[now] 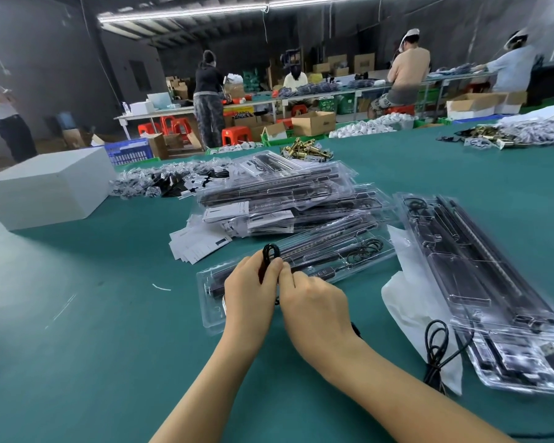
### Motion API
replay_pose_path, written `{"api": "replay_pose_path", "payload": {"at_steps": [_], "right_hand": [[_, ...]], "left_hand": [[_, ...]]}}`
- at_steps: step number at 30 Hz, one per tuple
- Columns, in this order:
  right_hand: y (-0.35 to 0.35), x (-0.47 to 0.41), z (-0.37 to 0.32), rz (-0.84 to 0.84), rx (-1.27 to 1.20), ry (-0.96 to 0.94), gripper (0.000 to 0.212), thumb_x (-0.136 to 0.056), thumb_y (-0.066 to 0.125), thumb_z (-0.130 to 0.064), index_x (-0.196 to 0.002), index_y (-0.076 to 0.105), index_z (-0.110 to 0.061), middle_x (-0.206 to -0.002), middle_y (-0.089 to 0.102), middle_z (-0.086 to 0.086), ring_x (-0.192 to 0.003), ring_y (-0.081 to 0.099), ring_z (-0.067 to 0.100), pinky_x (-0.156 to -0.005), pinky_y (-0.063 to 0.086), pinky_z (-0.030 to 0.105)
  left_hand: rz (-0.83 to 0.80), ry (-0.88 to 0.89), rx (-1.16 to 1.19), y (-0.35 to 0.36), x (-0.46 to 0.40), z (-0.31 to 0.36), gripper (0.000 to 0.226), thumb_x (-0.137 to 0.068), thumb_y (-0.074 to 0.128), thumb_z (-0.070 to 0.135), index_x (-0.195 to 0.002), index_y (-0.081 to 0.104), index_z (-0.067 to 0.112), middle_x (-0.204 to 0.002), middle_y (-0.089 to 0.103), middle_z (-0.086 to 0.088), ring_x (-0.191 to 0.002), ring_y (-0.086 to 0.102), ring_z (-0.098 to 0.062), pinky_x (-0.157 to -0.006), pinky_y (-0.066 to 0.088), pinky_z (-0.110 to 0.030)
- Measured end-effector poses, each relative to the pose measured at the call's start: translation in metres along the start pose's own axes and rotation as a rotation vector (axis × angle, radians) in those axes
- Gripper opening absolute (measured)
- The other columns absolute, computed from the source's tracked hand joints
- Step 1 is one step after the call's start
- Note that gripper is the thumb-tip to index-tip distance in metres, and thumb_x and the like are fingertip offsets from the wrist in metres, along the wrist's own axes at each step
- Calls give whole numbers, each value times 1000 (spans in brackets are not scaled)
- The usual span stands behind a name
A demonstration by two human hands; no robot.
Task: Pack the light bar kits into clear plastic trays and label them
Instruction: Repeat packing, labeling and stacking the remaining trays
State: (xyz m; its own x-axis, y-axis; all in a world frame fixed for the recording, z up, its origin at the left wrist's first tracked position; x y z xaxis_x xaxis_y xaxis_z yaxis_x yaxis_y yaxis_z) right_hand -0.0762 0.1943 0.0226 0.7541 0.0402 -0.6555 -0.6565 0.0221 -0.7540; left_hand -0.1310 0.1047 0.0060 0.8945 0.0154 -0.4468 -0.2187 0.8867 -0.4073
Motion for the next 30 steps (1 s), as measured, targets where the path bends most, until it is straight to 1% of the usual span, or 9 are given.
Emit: {"api": "replay_pose_path", "payload": {"at_steps": [3,7,11,15,17,19,21,25,30], "right_hand": [[-7,-1,1,44,-67,15,39,-40,83,-9,-77,73,-12,-56,60,-3,-42,56,14,-36,35,18],[-11,1,-5,74,-36,-32,36,-44,81,-8,-79,73,-11,-56,59,-3,-43,54,12,-36,34,19],[-4,2,-12,68,-30,-85,50,-49,80,-13,-98,75,-6,-64,63,-3,-49,58,10,-40,41,19],[1,5,-22,40,-111,-172,69,-45,79,-7,-113,69,-1,-64,64,-3,-48,57,11,-38,42,18],[3,3,-19,7,-230,-156,60,-48,80,-4,-108,71,-5,-62,64,-4,-46,57,13,-36,41,19],[4,1,-13,-42,-369,-118,28,-66,79,-8,-92,68,-10,-58,62,-4,-45,56,17,-37,34,22],[10,0,-9,-110,-524,-75,8,-89,63,-17,-87,59,-10,-60,60,0,-52,56,24,-45,33,28],[36,0,-2,-299,-845,30,18,-98,49,-32,-93,59,-17,-57,48,-9,-55,44,12,-58,41,36],[47,-1,-3,-375,-997,80,15,-93,59,-31,-97,71,-22,-62,52,-12,-57,44,0,-61,38,19]], "left_hand": [[22,71,-42,-3,-1,7,38,-93,59,22,-60,40,28,-59,45,9,-58,42,-2,-54,30,-15],[-25,-46,50,1,-2,-7,39,-93,59,29,-60,45,16,-49,40,12,-50,31,-6,-49,24,-20],[-23,-147,178,0,-4,-18,32,-95,57,23,-70,57,4,-54,46,7,-55,36,-12,-56,31,-30],[15,-240,268,-9,-8,-31,34,-98,49,14,-70,51,-4,-55,42,2,-56,35,-14,-57,31,-30],[11,-299,392,-12,-10,-35,32,-99,49,11,-70,58,-1,-60,51,0,-59,43,-14,-58,39,-27],[12,-389,573,-10,-10,-41,28,-99,49,11,-78,65,3,-71,62,-6,-66,56,-17,-65,50,-30],[22,-486,763,-9,-11,-46,22,-99,49,10,-85,64,2,-73,65,-7,-66,63,-19,-62,58,-32],[67,-610,967,-14,-12,-54,19,-100,47,12,-93,59,-1,-79,65,-11,-69,67,-31,-53,59,-34],[38,-673,1053,-9,-10,-56,24,-102,44,15,-89,59,2,-65,68,-6,-54,69,-19,-48,57,-27]]}}
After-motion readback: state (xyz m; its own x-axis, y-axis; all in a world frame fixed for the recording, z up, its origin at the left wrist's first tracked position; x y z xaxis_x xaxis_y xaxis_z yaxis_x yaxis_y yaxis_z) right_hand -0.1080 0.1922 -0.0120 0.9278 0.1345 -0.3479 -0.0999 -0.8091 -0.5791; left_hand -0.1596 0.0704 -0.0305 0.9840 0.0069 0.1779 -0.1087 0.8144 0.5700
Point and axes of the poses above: each hand's wrist, its own x-axis away from the middle knuckle, its own y-axis out of the palm, z = x × y, the point moved 10 cm from there along -x, towards the middle knuckle
